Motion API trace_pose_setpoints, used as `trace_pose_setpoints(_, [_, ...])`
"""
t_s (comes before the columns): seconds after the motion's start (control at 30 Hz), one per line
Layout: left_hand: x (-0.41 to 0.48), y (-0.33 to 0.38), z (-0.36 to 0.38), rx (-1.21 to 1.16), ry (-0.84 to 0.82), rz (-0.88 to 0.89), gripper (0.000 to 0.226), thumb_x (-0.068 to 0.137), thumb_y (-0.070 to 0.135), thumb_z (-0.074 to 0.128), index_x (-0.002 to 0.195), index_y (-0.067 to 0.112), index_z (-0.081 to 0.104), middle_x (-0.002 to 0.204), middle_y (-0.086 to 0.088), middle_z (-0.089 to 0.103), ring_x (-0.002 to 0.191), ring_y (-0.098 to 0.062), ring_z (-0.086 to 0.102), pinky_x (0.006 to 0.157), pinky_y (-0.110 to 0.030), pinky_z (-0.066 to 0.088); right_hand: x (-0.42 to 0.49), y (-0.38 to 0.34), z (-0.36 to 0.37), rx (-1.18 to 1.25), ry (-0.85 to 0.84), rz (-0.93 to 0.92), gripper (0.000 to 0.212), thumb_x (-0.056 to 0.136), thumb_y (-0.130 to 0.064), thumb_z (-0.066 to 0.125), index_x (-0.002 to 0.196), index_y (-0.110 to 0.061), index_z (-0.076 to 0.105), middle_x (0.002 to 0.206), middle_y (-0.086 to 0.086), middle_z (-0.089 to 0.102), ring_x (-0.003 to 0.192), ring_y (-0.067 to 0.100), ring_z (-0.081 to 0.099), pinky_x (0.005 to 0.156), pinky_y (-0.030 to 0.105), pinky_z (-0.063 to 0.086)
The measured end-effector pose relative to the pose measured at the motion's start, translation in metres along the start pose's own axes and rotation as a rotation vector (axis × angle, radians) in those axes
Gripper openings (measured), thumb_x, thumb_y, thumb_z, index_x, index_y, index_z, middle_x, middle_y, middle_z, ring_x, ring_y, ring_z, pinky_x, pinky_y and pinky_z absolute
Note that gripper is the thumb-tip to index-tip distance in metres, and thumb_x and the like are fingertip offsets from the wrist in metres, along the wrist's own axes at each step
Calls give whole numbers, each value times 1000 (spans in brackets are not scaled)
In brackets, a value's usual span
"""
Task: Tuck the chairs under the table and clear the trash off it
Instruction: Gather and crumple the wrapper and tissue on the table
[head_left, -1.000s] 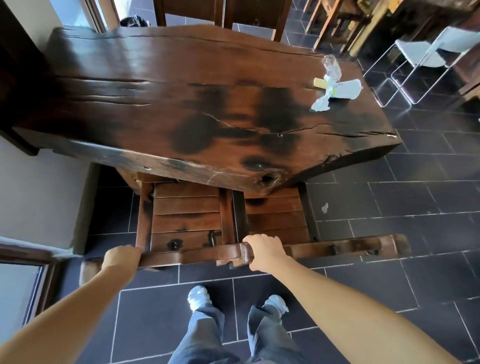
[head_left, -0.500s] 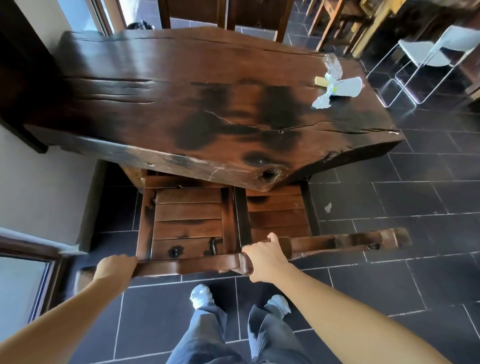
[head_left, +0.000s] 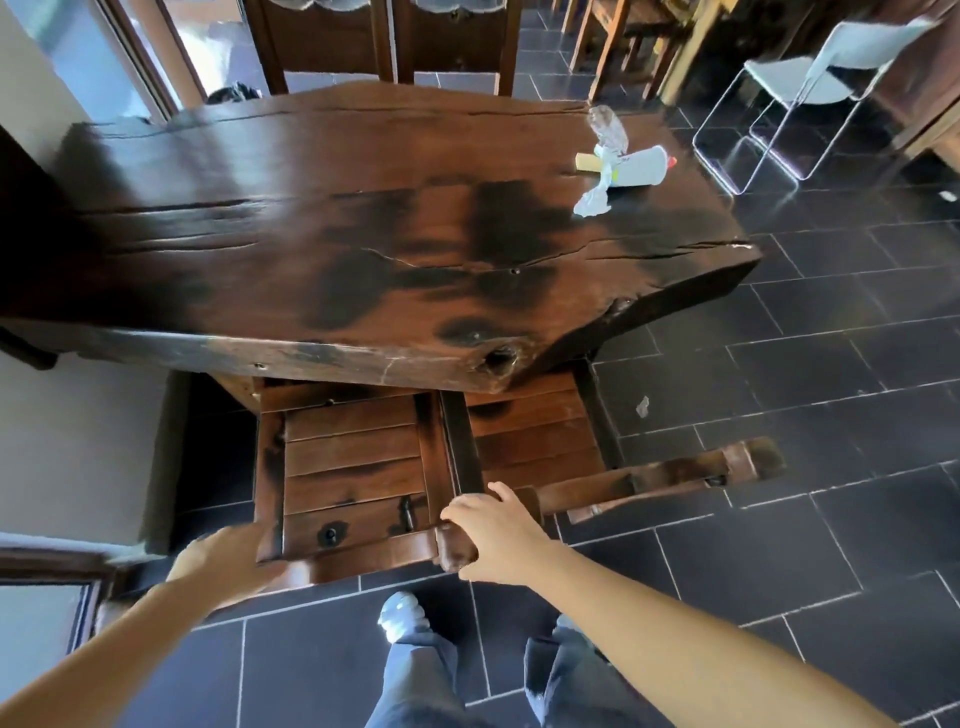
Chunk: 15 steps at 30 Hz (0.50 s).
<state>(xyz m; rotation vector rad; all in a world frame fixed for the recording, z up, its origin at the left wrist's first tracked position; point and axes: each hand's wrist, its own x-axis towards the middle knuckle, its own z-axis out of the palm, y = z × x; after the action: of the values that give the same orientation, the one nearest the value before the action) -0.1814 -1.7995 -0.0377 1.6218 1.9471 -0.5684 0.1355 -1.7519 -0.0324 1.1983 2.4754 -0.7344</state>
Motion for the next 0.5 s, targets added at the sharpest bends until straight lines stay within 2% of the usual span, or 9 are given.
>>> trace_pose_setpoints(0.07, [3, 38, -20, -77, 110, 44, 65, 89, 55, 47, 145, 28, 30, 146, 1, 46, 133, -20, 45, 111, -36, 35, -10, 11, -5, 119, 98, -29, 64, 89, -36, 61, 144, -16, 36, 155, 4, 31, 144, 19, 24, 120, 47, 14])
trace_pose_setpoints(0.1, [3, 66, -30, -82, 194, 84, 66, 91, 54, 44, 149, 27, 23, 154, 2, 34, 141, -17, 33, 118, -37, 24, -19, 22, -10, 172, 170, -8, 62, 92, -36, 57, 146, -17, 33, 158, 3, 26, 146, 19, 19, 120, 47, 15])
trace_pose_setpoints(0.17, [1, 131, -51, -82, 366, 190, 69, 94, 55, 36, 152, 29, 9, 160, 7, 10, 148, -12, 6, 120, -38, 3, -35, 49, -24, 194, 320, 50, 59, 95, -37, 49, 148, -20, 29, 160, 2, 20, 148, 19, 12, 119, 48, 13])
trace_pose_setpoints(0.23, [-5, 201, -70, -85, 488, 309, 70, 95, 55, 31, 151, 30, -2, 159, 10, -7, 147, -11, -12, 119, -41, -7, -57, 82, -39, 144, 432, 101, 58, 98, -41, 43, 149, -23, 24, 161, 1, 14, 149, 19, 7, 118, 48, 7])
trace_pose_setpoints(0.37, [-13, 346, -91, -73, 615, 522, 70, 94, 56, 27, 147, 31, -12, 155, 10, -19, 144, -13, -22, 116, -44, -15, -120, 162, -58, 76, 576, 241, 61, 98, -48, 34, 151, -27, 13, 163, -1, 3, 149, 19, -4, 115, 47, -3])
trace_pose_setpoints(0.5, [-18, 467, -92, -66, 622, 652, 70, 93, 57, 27, 145, 34, -15, 156, 11, -20, 144, -15, -23, 115, -45, -17, -197, 252, -60, 73, 619, 410, 62, 99, -47, 31, 152, -28, 8, 163, -3, -3, 149, 18, -10, 116, 48, -3])
